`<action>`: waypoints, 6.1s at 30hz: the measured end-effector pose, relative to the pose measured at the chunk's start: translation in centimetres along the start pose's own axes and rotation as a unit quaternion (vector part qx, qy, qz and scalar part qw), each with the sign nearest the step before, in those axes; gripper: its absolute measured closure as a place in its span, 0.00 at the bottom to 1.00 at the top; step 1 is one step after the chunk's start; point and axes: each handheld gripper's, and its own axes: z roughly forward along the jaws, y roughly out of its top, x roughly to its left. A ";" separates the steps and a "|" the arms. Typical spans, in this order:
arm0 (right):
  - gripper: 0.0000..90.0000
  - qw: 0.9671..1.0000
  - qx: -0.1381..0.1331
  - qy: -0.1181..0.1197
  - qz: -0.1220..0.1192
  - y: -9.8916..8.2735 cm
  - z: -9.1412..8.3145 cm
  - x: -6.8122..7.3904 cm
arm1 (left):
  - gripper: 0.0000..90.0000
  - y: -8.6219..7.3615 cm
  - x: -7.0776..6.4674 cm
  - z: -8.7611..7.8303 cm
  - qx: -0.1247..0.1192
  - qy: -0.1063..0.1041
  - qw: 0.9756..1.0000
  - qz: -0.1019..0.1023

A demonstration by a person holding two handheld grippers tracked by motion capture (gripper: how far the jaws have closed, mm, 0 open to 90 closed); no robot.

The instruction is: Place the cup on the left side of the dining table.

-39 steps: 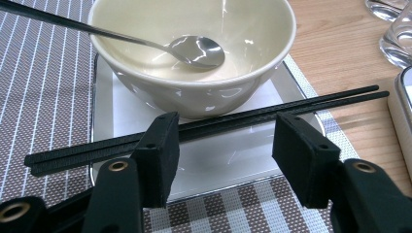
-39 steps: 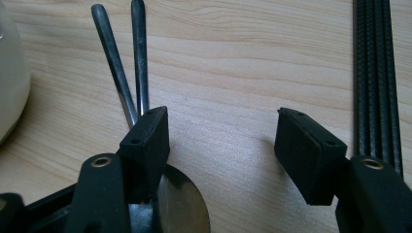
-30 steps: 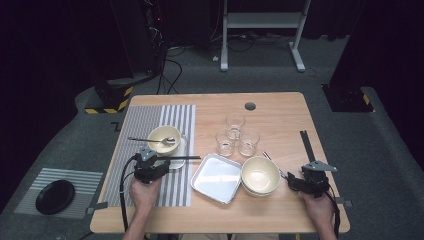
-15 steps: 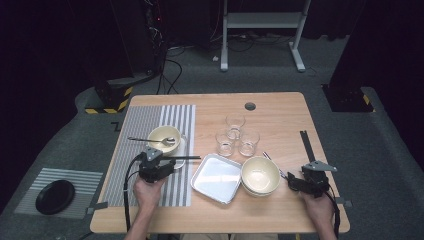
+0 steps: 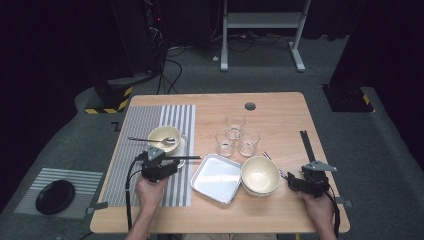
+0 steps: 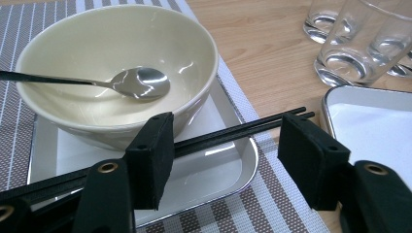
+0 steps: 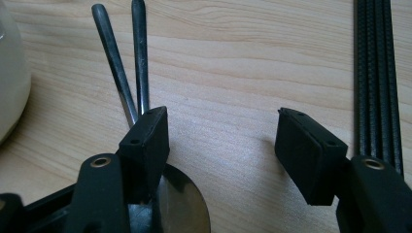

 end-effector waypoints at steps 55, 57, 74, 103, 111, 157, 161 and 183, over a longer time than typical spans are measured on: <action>0.41 1.000 0.000 0.000 0.001 0.0 0.0 0.0 | 0.41 0.2 -3.1 0.8 -0.010 -0.070 0.997 0.006; 0.41 1.000 0.000 0.000 0.002 0.0 0.0 0.0 | 0.41 0.3 -3.2 0.8 -0.008 -0.072 0.997 0.012; 0.41 1.000 0.000 0.000 0.001 0.0 0.0 0.0 | 0.39 1.2 -4.3 1.0 -0.010 -0.091 0.996 0.022; 0.41 1.000 -0.001 0.000 -0.001 0.0 0.0 0.0 | 0.29 1.4 -4.6 1.8 0.007 -0.126 0.992 0.028; 0.41 1.000 0.000 0.001 0.000 0.0 0.0 0.0 | 0.32 2.1 -5.2 1.7 0.009 -0.138 0.990 0.042; 0.41 1.000 0.002 0.000 0.003 0.0 0.0 0.1 | 0.35 3.8 -7.1 3.8 0.017 -0.157 0.986 0.047; 0.41 1.000 0.002 0.000 0.003 0.0 0.0 0.1 | 0.35 4.2 -7.4 3.9 0.017 -0.151 0.987 0.049; 0.41 1.000 0.002 0.001 0.005 0.0 0.0 0.1 | 0.32 5.2 -8.0 4.6 0.023 -0.155 0.987 0.047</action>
